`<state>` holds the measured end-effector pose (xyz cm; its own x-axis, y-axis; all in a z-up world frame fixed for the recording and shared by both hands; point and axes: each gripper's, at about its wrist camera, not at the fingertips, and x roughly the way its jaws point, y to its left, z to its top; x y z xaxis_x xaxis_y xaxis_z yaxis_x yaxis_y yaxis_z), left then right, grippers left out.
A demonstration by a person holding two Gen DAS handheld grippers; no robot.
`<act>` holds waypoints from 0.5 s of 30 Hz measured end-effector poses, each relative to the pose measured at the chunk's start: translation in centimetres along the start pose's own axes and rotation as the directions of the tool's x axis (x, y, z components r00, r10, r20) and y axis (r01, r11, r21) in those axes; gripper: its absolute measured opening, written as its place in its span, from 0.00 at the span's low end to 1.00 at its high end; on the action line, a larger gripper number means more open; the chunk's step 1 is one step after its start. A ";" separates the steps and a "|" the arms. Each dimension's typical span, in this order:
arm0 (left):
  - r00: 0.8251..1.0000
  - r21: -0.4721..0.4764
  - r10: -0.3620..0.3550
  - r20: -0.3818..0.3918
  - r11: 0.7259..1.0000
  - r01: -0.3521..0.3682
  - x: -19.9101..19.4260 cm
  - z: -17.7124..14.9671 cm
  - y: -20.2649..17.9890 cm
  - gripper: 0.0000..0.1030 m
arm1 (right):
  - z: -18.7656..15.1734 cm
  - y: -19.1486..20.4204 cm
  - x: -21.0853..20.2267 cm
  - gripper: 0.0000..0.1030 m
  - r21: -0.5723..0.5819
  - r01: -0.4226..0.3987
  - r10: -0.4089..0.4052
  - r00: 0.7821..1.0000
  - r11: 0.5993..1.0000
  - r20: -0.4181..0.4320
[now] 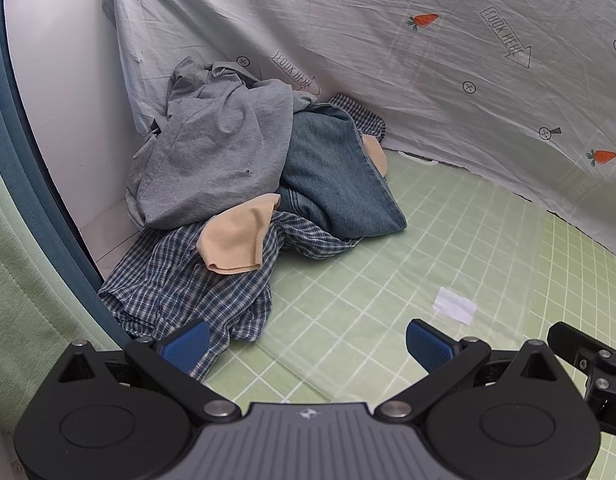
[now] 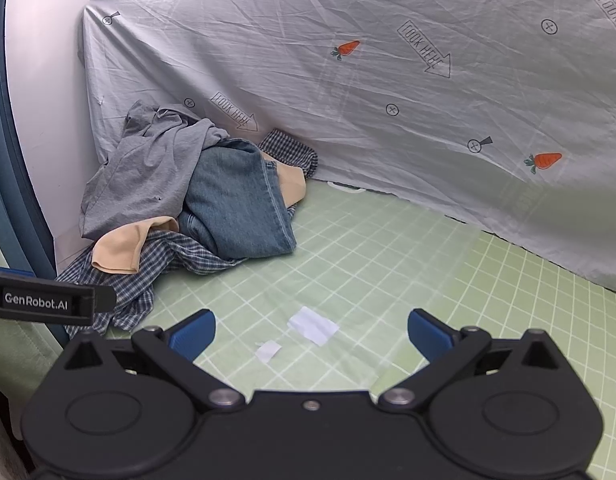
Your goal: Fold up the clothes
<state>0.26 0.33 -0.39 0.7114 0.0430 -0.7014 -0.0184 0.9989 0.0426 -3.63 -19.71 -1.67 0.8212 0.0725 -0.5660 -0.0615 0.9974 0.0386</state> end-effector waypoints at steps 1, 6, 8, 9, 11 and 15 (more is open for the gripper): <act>1.000 0.000 0.000 -0.001 1.000 0.000 0.0 0.0 0.0 1.00 | 0.0 0.0 0.0 1.00 0.000 0.000 0.000 1.000 1.000 0.000; 1.000 -0.001 0.002 -0.003 1.000 -0.002 0.1 0.0 0.0 1.00 | -0.1 -0.1 0.0 1.00 0.004 0.000 0.000 1.000 1.000 -0.002; 1.000 -0.001 0.002 -0.004 1.000 -0.002 0.1 0.1 0.0 1.00 | -0.1 -0.1 0.0 1.00 0.005 0.001 -0.001 1.000 1.000 -0.002; 1.000 -0.002 0.002 -0.004 1.000 -0.002 0.1 0.1 0.0 1.00 | -0.1 -0.1 0.0 1.00 0.005 0.002 -0.002 1.000 1.000 -0.003; 1.000 -0.004 0.002 -0.007 1.000 -0.002 0.2 0.0 0.1 1.00 | -0.1 -0.1 0.1 1.00 0.006 0.003 -0.003 1.000 1.000 -0.003; 1.000 -0.008 0.005 -0.013 1.000 -0.005 0.4 0.0 0.2 1.00 | 0.0 -0.2 0.2 1.00 0.010 0.004 -0.004 1.000 1.000 -0.005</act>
<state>0.56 0.54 -0.66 0.7018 0.0484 -0.7107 -0.0275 0.9988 0.0409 -3.49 -19.91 -1.77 0.8184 0.0683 -0.5706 -0.0521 0.9976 0.0447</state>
